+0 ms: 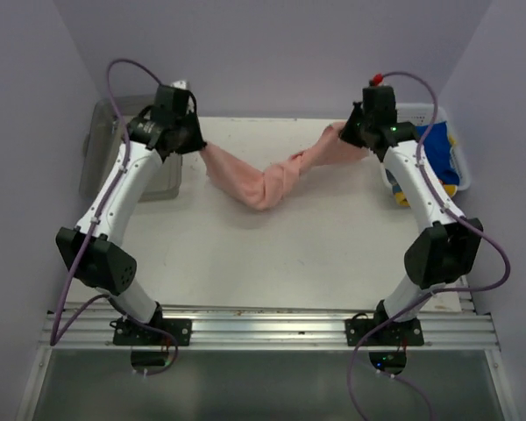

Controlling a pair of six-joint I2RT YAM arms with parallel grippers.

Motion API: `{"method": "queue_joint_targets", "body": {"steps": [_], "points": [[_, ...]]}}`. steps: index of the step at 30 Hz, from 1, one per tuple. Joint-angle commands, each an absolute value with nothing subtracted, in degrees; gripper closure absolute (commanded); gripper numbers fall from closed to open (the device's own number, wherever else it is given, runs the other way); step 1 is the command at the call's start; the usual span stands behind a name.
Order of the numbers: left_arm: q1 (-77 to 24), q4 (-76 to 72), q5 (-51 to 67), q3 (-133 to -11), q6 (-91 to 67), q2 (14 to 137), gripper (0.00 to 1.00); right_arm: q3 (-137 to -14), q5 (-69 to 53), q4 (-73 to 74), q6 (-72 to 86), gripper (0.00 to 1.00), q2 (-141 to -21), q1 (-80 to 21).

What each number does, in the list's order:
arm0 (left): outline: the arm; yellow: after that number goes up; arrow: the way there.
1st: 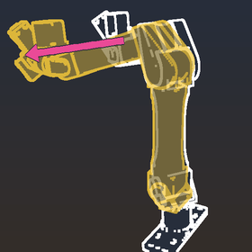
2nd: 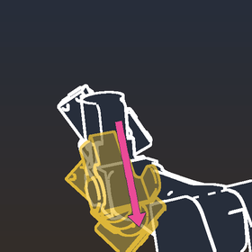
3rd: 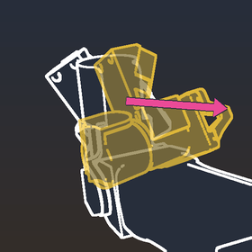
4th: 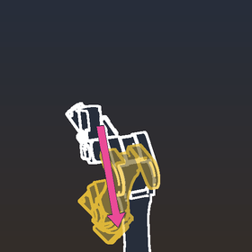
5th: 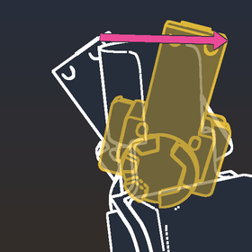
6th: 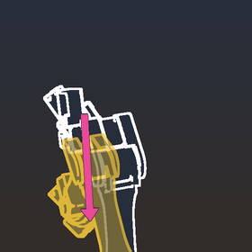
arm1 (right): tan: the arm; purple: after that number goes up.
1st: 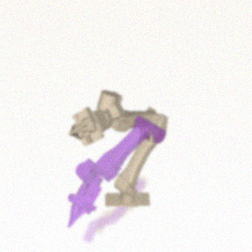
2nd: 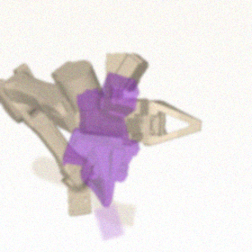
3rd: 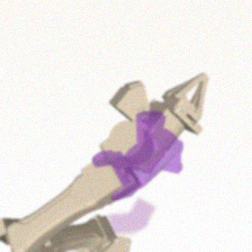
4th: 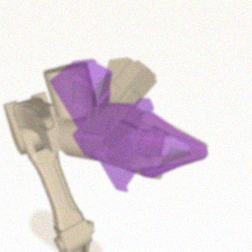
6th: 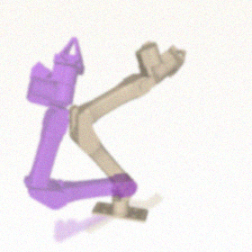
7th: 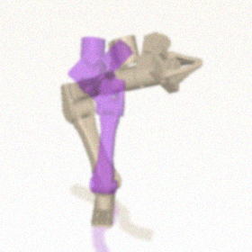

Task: Roll the towels
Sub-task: Flatten the towel

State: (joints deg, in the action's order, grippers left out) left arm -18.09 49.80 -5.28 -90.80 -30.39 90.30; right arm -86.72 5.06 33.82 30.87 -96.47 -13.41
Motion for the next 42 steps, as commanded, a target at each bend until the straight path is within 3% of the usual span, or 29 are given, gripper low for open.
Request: {"method": "queue_joint_targets", "body": {"steps": [1,3,7,13,17,19,20,21,26,31,32,35,42], "points": [[-15.04,52.2,-5.11,-112.11,-24.96,94.03,1.0,-104.64,7.55,39.8,26.55,1.0,-94.22,-10.46],[-10.91,52.91,-0.47,-120.01,-25.13,96.06,1.0,-112.22,8.52,42.35,25.67,1.0,-93.87,-9.23],[-3.97,50.89,4.92,-118.66,-25.49,94.14,1.0,-111.72,11.15,42.72,25.05,1.0,-87.74,-7.38],[0.0,45.9,9.75,-100.66,-25.84,86.86,1.0,-90.83,10.11,41.22,24.52,1.0,-73.15,-6.94],[0.0,40.17,15.8,-87.74,-27.33,86.13,1.0,-67.32,6.07,41.3,28.72,1.0,-60.42,-6.94],[-0.17,36.94,17.83,-85.88,-28.47,88.75,1.0,-59.63,4.49,42.36,31.63,0.84,-58.11,-6.94],[-0.26,36.13,19.93,-85.61,-28.74,89.73,1.0,-53.5,3.61,43.76,34.16,0.67,-56.96,-6.94],[-0.35,36.12,20.39,-86.04,-28.83,90.95,1.0,-51.18,3.69,44.64,35.32,0.62,-56.43,-6.94],[-1.76,37.44,19.34,-88.33,-28.04,93.52,1.0,-47.28,5.89,42.12,38.5,0.58,-53.26,-7.03],[-1.85,37.44,19.51,-85.88,-28.12,92.2,1.0,-52.81,7.62,37.09,37.0,0.55,-63.41,-12.11],[-1.85,37.27,19.51,-84.56,-28.21,91.76,1.0,-55.87,8.95,36.83,36.74,0.46,-65.98,-16.22],[-1.85,36.65,19.16,-82.54,-28.48,90.27,1.0,-61.41,11.06,35.6,36.64,0.35,-78.02,-19.59],[-1.93,38.84,17.41,-82.97,-27.07,88.33,1.0,-70.3,4.23,29.09,37.88,0.35,-94.99,-20.56]]}}
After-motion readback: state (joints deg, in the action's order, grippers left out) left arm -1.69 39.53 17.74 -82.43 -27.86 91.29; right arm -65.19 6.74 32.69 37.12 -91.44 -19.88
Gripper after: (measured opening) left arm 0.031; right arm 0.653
